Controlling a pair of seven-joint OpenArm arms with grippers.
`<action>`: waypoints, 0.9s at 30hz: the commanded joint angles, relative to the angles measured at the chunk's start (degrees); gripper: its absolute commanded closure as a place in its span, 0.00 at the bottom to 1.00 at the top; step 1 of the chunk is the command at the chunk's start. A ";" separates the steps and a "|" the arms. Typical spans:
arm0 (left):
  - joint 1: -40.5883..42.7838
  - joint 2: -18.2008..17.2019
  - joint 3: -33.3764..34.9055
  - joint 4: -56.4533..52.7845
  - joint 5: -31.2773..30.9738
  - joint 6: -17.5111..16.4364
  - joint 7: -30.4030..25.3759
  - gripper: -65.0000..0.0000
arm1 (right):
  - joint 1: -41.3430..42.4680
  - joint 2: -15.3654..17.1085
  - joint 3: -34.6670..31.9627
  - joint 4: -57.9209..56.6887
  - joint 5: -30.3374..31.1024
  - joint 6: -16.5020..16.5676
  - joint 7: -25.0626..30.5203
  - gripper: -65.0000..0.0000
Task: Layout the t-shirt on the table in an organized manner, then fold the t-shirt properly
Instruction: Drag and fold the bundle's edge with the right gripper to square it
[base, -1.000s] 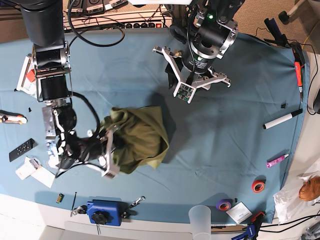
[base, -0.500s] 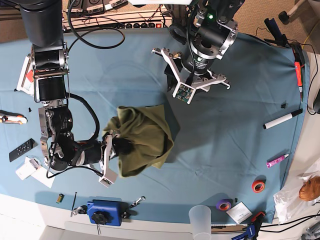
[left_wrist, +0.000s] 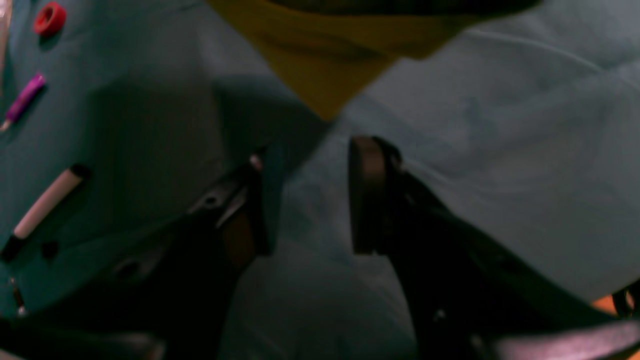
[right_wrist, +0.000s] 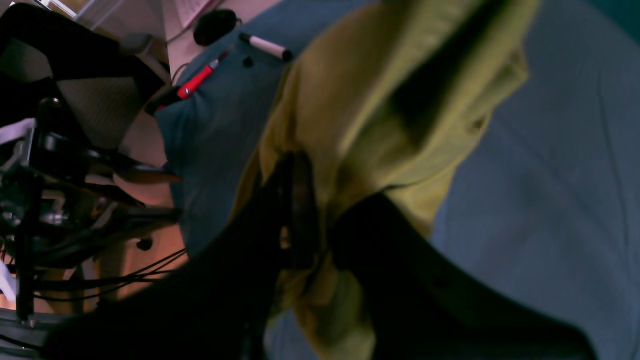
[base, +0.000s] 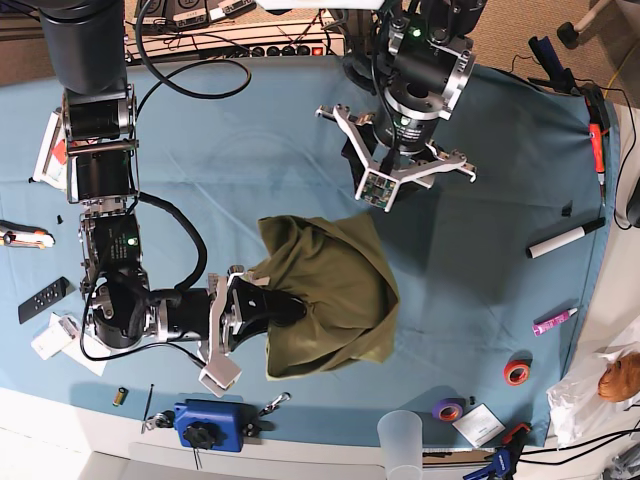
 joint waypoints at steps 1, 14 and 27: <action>-0.15 0.02 0.00 0.87 1.88 0.66 -1.42 0.68 | 2.01 0.46 0.55 1.01 3.02 0.03 1.87 1.00; 0.31 -2.71 -8.68 0.87 3.93 4.20 -1.44 0.68 | -0.17 6.56 -11.45 2.14 3.99 0.03 1.87 1.00; 0.28 -2.71 -13.88 0.28 -2.97 3.98 -2.43 0.68 | -4.28 18.25 -12.22 17.33 3.99 0.03 1.87 1.00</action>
